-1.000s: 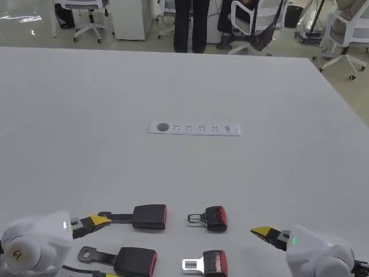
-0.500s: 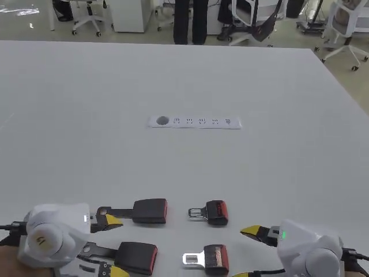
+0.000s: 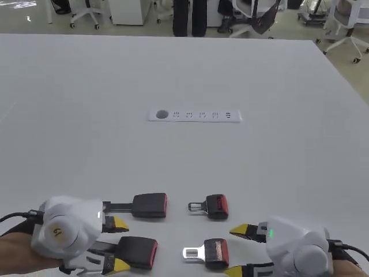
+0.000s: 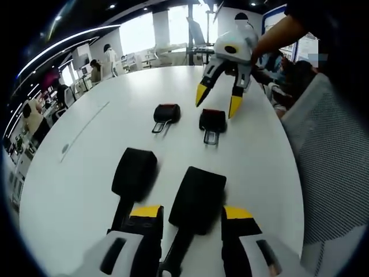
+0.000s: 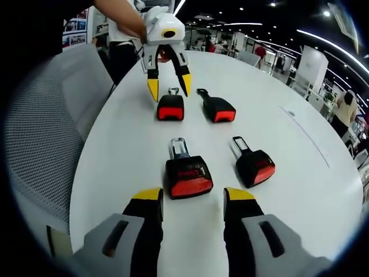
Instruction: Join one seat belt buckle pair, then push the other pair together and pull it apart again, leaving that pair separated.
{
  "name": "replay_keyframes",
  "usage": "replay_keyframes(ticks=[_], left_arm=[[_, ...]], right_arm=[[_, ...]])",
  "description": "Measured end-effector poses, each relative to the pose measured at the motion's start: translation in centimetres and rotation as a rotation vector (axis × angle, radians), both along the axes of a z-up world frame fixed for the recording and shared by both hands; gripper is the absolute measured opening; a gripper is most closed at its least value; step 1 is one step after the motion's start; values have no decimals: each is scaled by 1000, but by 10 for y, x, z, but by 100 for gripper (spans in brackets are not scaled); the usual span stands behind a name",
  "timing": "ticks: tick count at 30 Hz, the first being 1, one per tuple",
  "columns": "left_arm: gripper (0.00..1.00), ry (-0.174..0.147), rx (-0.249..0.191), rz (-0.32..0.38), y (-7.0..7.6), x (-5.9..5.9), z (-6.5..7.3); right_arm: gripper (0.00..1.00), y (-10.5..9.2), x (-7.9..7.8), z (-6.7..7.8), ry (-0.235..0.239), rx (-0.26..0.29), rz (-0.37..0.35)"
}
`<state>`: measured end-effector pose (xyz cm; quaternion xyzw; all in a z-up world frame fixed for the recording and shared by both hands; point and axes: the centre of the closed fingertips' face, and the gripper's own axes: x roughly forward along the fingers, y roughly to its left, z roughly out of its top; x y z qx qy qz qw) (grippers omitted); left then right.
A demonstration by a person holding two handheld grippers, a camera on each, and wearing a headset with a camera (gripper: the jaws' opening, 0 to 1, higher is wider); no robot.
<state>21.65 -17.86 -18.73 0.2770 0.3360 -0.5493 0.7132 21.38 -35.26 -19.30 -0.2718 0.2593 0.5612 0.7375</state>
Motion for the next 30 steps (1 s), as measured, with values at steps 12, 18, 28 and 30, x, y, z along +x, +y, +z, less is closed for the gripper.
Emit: replay_keyframes(ticks=[12, 18, 28, 30], left_arm=[[35, 16, 14, -23, -3, 0, -2], [33, 16, 27, -33, -3, 0, -5], [32, 3, 55, -73, -2, 0, -8], [32, 1, 54, -85, -2, -1, -8]], right_arm=[[33, 7, 0, -7, 1, -23, 57], [32, 9, 0, -9, 1, -30, 74], [32, 10, 0, -9, 4, -30, 77], [32, 10, 0, -9, 4, -30, 78]])
